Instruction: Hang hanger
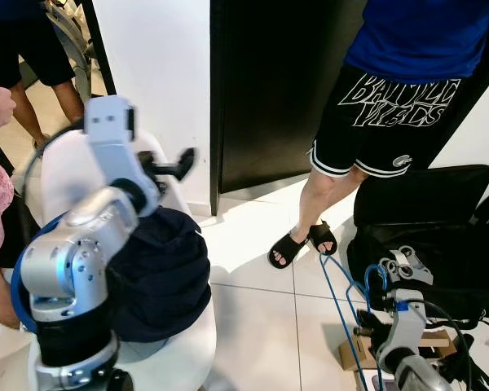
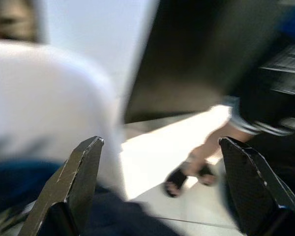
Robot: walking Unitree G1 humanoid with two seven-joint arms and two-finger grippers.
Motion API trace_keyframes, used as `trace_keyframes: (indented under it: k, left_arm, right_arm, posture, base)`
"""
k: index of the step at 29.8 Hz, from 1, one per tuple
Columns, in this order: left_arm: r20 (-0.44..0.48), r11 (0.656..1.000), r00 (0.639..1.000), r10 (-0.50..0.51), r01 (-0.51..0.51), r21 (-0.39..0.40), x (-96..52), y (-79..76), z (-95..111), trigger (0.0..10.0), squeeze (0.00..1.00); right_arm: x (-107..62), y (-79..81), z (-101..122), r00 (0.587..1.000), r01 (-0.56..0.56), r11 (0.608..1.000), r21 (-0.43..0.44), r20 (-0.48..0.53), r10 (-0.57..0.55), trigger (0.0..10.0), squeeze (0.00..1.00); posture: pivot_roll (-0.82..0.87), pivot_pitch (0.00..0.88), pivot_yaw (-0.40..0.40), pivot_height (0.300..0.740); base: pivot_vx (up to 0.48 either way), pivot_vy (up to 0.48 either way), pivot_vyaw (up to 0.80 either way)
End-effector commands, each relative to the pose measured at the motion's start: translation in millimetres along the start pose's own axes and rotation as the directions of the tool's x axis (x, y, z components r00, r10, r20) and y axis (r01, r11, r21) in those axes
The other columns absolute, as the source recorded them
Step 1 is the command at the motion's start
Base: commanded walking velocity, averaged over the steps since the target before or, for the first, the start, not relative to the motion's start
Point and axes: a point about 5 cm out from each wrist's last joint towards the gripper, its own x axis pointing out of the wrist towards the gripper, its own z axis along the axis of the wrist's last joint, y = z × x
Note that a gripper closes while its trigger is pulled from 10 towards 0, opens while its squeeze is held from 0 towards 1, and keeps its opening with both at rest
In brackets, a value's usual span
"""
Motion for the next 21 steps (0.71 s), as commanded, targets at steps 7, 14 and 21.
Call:
trace_keyframes:
  k: [7,14,21]
  left_arm:
    - [-0.169,0.970,0.956,0.238,-0.242,-0.004,6.0,41.5,-39.9,10.0,0.00]
    - [-0.334,0.952,0.909,0.248,-0.293,-0.090,11.9,49.4,-80.6,10.0,0.00]
    - [-0.403,0.935,0.880,0.251,-0.329,-0.135,15.6,51.8,-99.9,10.0,0.00]
  right_arm:
    - [-6.4,-7.1,-9.0,0.999,0.019,1.000,0.001,-0.031,-0.019,10.0,0.00]
    - [-6.5,-9.3,-9.2,0.999,0.028,1.000,0.005,-0.042,-0.028,10.0,0.00]
    - [-8.2,-10.1,-14.0,0.998,0.035,0.999,0.011,-0.054,-0.034,10.0,0.00]
  posture:
    - [-0.02,0.127,-0.058,0.740]
    - [-0.02,0.129,-0.057,0.740]
    - [-0.03,0.134,-0.055,0.740]
  base:
    - [0.000,0.000,0.00]
    - [0.000,0.000,0.00]
    - [0.000,0.000,0.00]
